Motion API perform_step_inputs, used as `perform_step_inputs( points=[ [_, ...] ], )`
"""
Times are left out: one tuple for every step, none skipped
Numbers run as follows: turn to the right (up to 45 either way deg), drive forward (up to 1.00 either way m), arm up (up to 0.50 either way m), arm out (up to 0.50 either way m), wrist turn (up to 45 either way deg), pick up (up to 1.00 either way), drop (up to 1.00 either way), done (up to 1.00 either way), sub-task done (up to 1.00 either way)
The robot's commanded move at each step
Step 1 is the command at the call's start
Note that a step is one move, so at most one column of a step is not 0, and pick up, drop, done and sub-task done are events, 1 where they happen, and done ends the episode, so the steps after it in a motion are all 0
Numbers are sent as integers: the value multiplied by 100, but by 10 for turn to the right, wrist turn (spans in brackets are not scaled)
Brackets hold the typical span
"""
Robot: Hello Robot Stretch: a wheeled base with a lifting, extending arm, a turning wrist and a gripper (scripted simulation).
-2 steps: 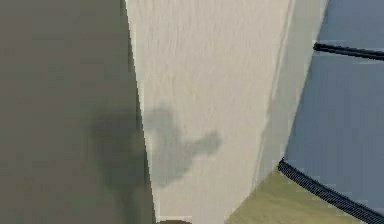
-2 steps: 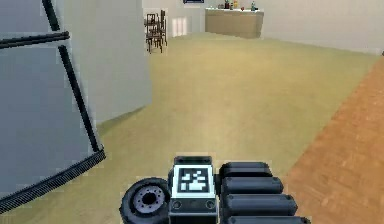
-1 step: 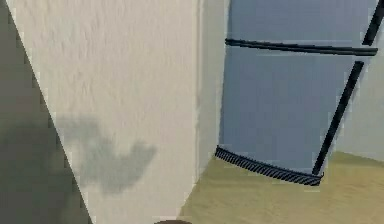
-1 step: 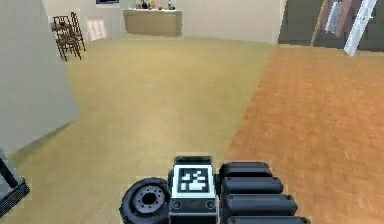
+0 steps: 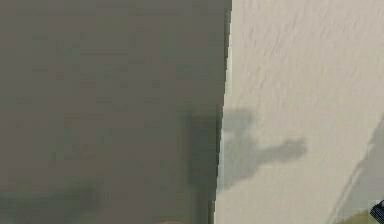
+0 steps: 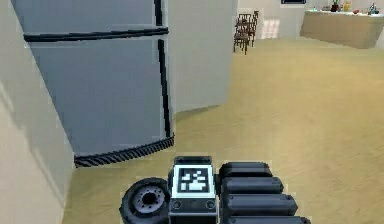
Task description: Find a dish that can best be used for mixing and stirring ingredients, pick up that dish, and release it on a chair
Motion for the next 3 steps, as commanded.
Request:
perform_step_inputs(
  points=[
    [-240,0,0,0,0,0,0,0,0],
    [450,0,0,0,0,0,0,0,0],
    [240,0,0,0,0,0,0,0,0]
  ],
)
